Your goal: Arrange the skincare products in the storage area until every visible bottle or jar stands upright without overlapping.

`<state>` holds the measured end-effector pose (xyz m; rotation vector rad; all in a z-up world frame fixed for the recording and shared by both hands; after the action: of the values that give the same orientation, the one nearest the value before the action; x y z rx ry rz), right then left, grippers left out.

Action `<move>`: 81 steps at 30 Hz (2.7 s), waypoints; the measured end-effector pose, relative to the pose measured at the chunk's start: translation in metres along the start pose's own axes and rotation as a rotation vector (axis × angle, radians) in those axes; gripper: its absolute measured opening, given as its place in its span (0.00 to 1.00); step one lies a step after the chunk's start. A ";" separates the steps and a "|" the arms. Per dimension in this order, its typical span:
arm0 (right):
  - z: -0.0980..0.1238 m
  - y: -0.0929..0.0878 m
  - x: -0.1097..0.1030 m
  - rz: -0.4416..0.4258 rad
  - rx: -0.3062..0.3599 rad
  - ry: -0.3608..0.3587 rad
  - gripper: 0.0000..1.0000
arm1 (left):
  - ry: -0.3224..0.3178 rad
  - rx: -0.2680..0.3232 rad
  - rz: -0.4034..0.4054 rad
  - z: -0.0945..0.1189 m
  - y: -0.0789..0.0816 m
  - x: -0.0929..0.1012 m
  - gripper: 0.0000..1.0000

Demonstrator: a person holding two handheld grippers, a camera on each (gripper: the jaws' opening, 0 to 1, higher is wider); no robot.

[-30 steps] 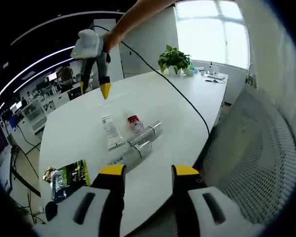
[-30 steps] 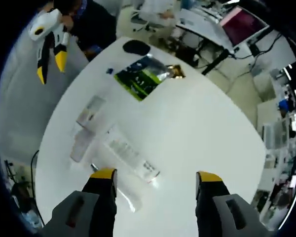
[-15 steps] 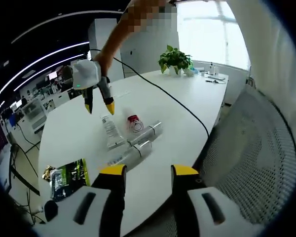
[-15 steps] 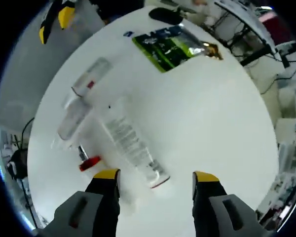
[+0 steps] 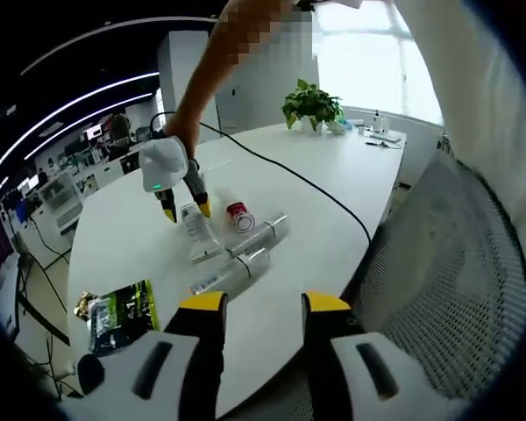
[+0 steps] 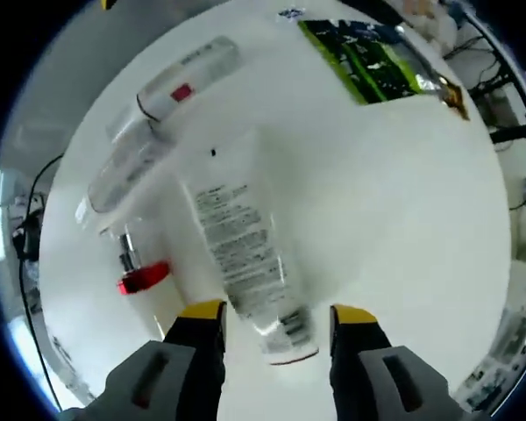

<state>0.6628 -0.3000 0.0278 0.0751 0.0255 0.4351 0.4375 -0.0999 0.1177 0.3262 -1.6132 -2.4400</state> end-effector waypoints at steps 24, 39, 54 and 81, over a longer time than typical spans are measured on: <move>0.003 -0.001 0.004 -0.042 -0.002 -0.054 0.23 | 0.013 -0.010 -0.007 0.001 -0.002 -0.002 0.27; 0.042 0.002 -0.009 -0.160 0.039 -0.159 0.22 | 0.017 -0.015 -0.014 0.001 -0.002 -0.003 0.28; 0.100 0.023 -0.064 -0.399 0.185 -0.295 0.23 | 0.034 -0.039 -0.046 0.001 -0.004 -0.005 0.33; 0.155 0.080 -0.168 -1.026 0.785 -0.633 0.25 | -0.019 -0.020 -0.068 -0.004 0.009 0.001 0.52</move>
<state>0.4833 -0.3086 0.1904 0.9256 -0.3787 -0.6621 0.4383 -0.1066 0.1244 0.3620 -1.6093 -2.5155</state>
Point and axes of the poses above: the point that each gripper's makers call its tool centre point, and the gripper's own axes: z roughly backward along the fingers, x roughly to its right, y roughly out of its top, the point moved 4 cm from there along z, roughly backward along the fingers, and after that the axes turned 10 degrees about x, right-handed, at the moved point
